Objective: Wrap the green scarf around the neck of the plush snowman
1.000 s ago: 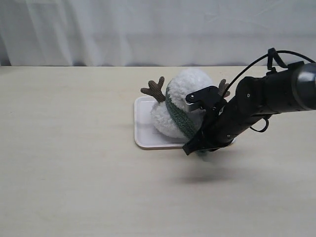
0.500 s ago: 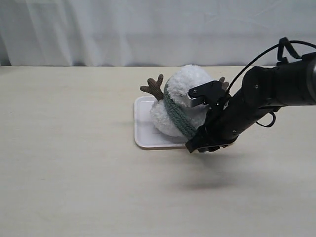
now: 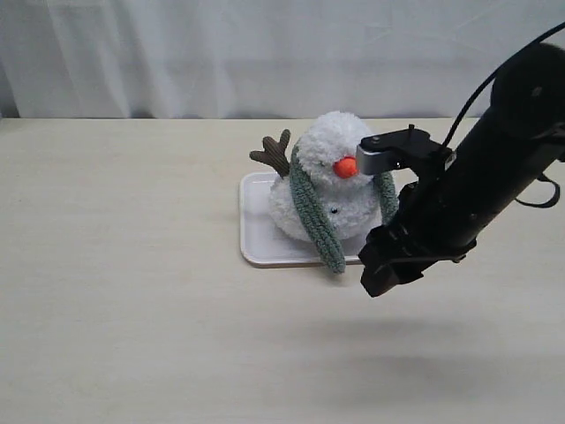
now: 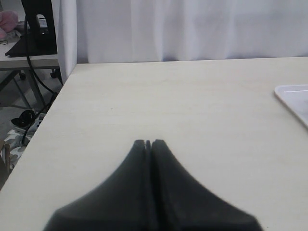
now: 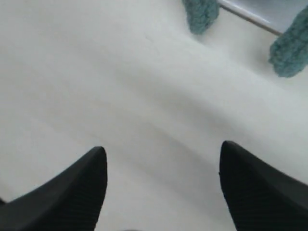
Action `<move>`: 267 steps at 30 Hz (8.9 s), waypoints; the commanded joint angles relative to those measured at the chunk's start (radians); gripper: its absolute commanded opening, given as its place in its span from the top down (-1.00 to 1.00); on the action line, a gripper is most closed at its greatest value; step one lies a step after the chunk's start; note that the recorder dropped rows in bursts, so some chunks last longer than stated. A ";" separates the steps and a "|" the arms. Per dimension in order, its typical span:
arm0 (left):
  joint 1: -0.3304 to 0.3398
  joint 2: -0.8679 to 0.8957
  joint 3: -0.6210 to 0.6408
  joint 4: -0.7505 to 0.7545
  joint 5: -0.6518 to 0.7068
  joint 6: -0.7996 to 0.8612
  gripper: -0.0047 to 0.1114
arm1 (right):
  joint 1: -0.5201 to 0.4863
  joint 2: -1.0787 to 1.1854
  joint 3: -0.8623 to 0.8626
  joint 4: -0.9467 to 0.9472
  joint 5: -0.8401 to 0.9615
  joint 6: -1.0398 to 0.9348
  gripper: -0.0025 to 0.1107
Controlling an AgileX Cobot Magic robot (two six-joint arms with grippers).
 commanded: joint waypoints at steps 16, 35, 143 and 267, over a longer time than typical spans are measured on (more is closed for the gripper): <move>-0.007 -0.002 0.002 -0.005 -0.011 0.001 0.92 | 0.221 -0.063 -0.304 -0.195 -0.218 0.072 0.88; -0.007 -0.002 0.002 -0.005 -0.014 0.001 0.92 | 0.242 0.498 -0.947 -0.636 0.104 0.488 0.88; -0.007 -0.002 0.002 -0.005 -0.012 0.001 0.92 | -0.196 0.202 -0.104 0.005 -0.368 -0.136 -0.17; -0.007 -0.002 0.002 -0.005 -0.014 0.001 0.92 | -0.013 0.081 -0.065 -0.136 -0.203 0.129 0.07</move>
